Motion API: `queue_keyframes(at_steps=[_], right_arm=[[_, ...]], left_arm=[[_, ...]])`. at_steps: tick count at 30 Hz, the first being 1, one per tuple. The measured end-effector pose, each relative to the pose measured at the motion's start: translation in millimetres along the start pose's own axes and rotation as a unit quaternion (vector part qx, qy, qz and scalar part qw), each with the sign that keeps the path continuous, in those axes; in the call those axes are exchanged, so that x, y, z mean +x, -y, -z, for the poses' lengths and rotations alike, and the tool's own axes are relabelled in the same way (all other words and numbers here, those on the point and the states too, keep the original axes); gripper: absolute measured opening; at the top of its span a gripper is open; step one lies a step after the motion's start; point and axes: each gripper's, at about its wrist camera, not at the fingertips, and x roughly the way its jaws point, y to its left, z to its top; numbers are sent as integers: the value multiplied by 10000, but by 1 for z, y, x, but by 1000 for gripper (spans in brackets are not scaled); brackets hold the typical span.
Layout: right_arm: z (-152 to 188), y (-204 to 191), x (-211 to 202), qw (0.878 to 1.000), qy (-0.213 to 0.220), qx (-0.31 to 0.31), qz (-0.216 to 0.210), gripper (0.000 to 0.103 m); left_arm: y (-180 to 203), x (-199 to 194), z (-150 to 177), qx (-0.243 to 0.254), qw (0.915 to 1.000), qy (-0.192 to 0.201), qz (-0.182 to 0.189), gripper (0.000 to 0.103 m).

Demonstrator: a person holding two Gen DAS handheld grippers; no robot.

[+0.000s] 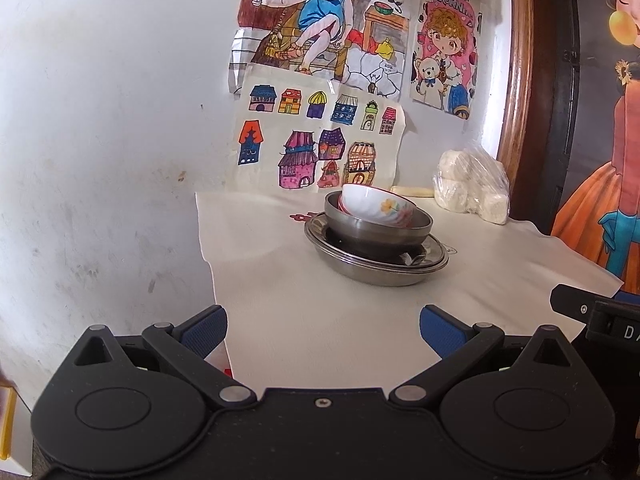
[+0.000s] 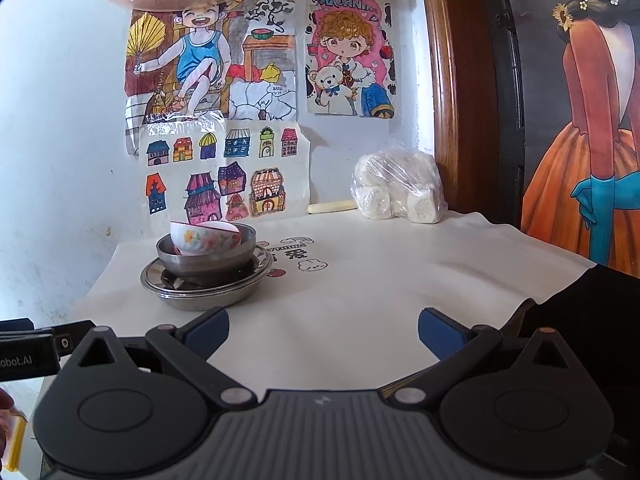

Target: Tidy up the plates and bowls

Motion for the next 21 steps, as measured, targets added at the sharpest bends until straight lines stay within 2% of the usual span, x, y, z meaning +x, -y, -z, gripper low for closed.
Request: queue_keyframes(at_steps=[21], right_arm=[[1,1,2,10000,-27,-16,55,103]], left_arm=[[-2,-1,1,-28,10000,-13,-19,102]])
